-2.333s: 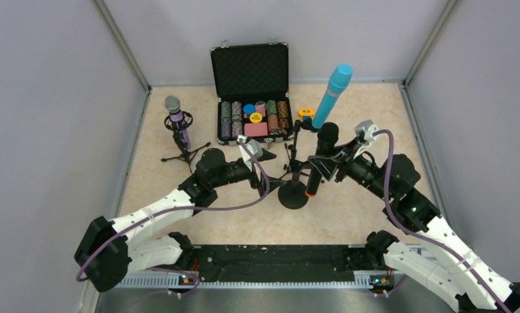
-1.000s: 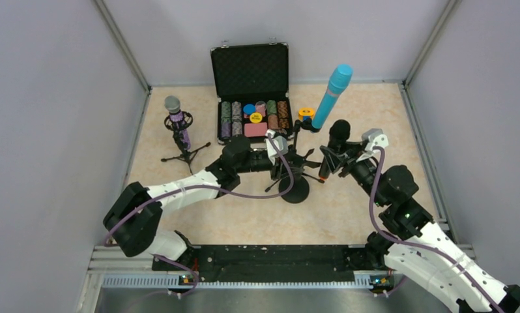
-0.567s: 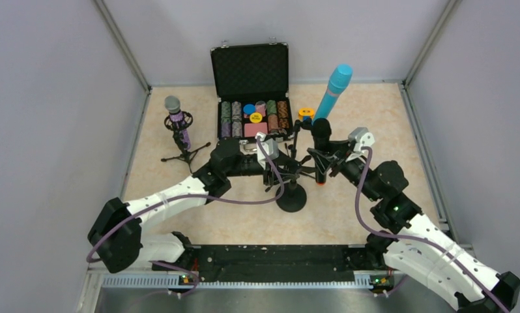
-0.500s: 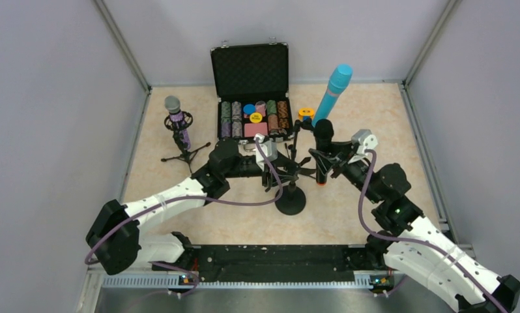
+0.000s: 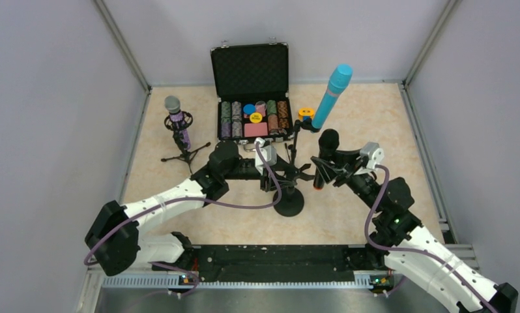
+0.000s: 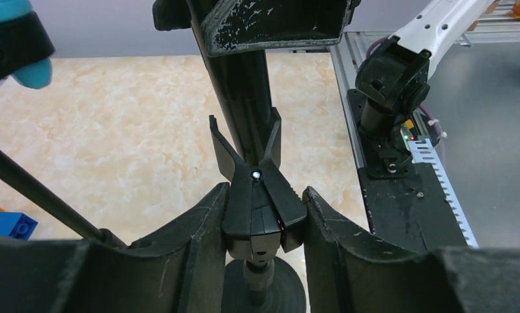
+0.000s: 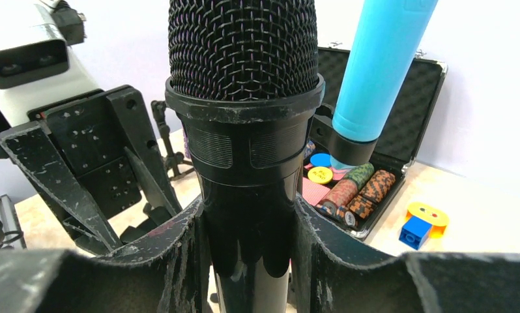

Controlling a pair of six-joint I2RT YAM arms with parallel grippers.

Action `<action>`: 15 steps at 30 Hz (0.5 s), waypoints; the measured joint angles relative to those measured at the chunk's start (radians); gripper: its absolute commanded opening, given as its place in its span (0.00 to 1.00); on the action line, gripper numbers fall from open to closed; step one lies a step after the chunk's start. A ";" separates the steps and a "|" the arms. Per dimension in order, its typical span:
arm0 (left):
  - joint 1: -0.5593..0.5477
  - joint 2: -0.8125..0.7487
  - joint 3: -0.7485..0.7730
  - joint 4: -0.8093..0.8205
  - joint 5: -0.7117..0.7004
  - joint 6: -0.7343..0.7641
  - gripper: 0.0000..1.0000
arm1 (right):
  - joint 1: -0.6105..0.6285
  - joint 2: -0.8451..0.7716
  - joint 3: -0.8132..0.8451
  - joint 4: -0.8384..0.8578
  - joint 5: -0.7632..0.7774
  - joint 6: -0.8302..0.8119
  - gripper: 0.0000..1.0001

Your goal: Attach the microphones to the stand

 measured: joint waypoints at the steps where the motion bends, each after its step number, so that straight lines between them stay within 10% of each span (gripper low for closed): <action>1: 0.000 0.007 0.000 0.000 0.007 0.002 0.00 | 0.000 -0.002 -0.010 0.010 -0.004 0.002 0.00; 15: 0.000 0.065 -0.011 -0.016 0.072 0.038 0.00 | 0.000 -0.044 -0.105 0.124 -0.002 0.019 0.00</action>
